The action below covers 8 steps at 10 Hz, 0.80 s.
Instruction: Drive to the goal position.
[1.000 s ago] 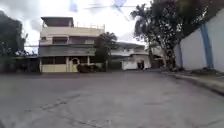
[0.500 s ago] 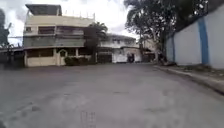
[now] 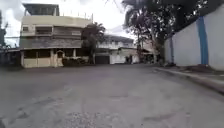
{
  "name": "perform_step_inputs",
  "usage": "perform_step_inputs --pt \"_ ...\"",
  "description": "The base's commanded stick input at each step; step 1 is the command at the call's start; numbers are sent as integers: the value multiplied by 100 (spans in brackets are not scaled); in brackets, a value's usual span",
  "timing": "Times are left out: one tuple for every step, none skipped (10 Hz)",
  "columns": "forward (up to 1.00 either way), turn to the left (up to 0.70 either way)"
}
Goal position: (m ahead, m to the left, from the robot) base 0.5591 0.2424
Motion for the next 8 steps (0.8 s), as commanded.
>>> perform_step_inputs --pt "100 -17" --pt "100 -17" --pt "100 -17" --pt "100 -17" --pt "100 -17" --pt "100 -17" --pt "100 -17" --pt "100 -17"
